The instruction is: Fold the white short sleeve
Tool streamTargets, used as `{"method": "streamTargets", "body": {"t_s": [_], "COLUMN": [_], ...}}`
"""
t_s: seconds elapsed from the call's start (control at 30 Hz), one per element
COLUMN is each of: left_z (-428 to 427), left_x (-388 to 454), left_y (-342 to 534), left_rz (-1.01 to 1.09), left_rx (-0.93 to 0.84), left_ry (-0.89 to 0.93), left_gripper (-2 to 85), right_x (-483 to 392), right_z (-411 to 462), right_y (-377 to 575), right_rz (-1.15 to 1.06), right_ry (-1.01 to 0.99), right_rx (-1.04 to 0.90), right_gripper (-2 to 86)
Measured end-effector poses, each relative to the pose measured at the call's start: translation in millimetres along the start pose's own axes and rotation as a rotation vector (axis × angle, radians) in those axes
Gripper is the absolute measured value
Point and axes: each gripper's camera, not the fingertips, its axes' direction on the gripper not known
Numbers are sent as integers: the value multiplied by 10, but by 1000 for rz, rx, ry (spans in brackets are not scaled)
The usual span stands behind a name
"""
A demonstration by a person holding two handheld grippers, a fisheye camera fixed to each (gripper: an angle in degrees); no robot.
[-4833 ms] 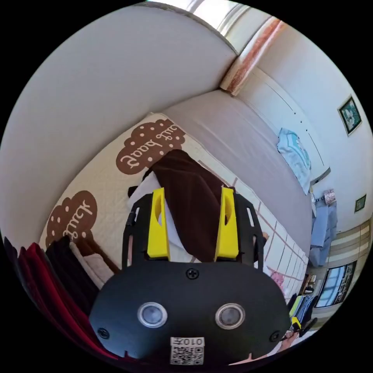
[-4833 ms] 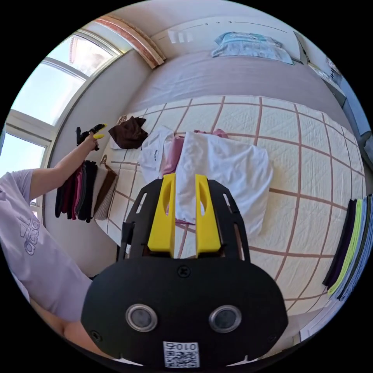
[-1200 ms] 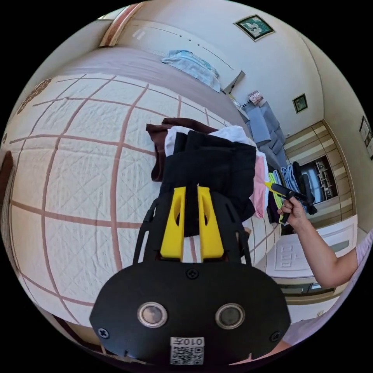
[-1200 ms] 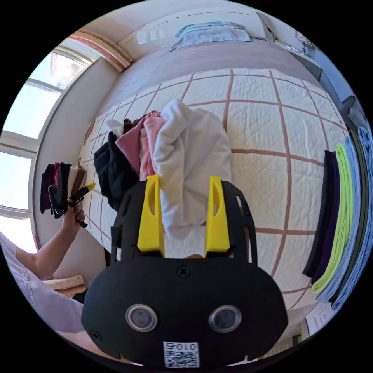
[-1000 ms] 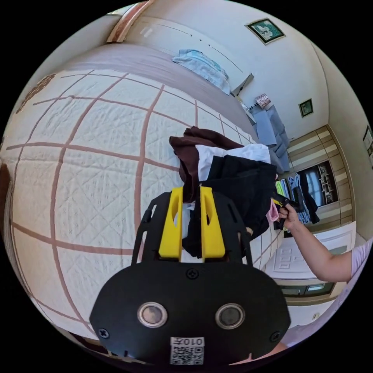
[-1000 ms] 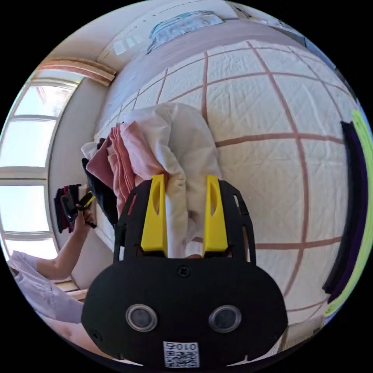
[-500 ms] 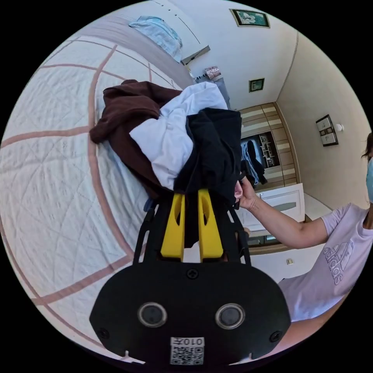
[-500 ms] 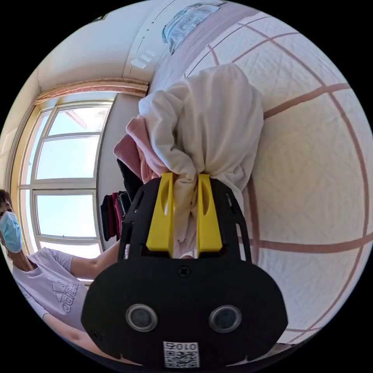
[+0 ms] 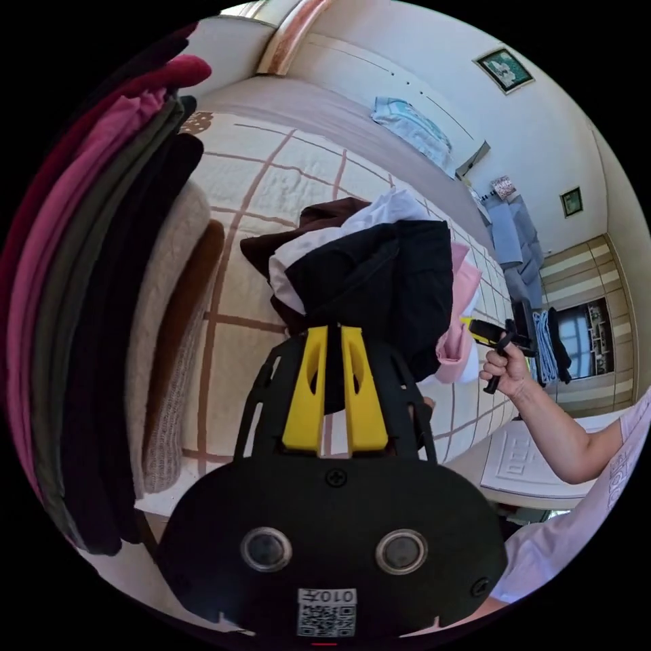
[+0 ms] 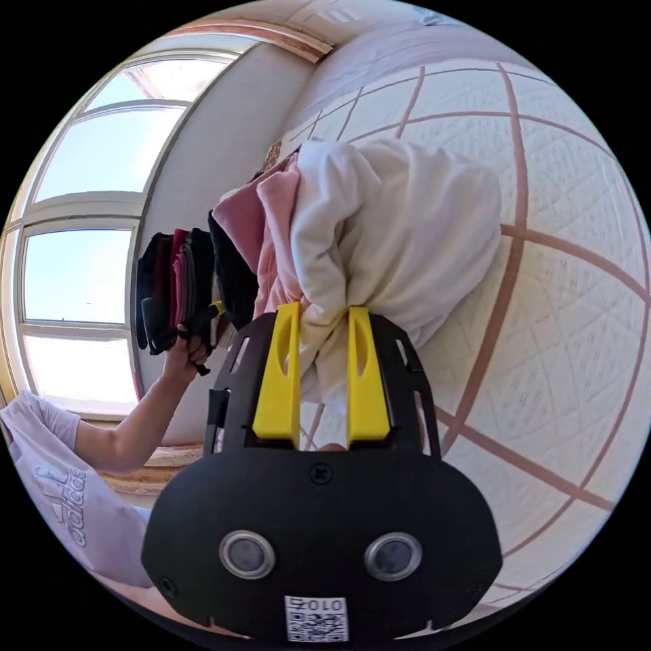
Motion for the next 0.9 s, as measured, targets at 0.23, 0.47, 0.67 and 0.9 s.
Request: {"method": "streamTargets", "body": {"t_s": [0.23, 0.47, 0.67, 0.9], "left_z": [-14, 106, 387, 1185], "left_x": [521, 1125, 1729, 2432], "left_y": [502, 521, 510, 498], "left_rz": [45, 331, 504, 510], "left_rx": [77, -25, -18, -32], "left_ry": [162, 306, 478, 386], "left_gripper": [34, 31, 27, 9], "right_x": [135, -72, -100, -309], "right_z": [-286, -778, -991, -1092], "right_y": [196, 535, 619, 531], "right_rz": [58, 45, 0, -181], "right_ry": [80, 169, 94, 114], "right_rx": [29, 94, 140, 182], "right_gripper": [58, 45, 36, 36]}}
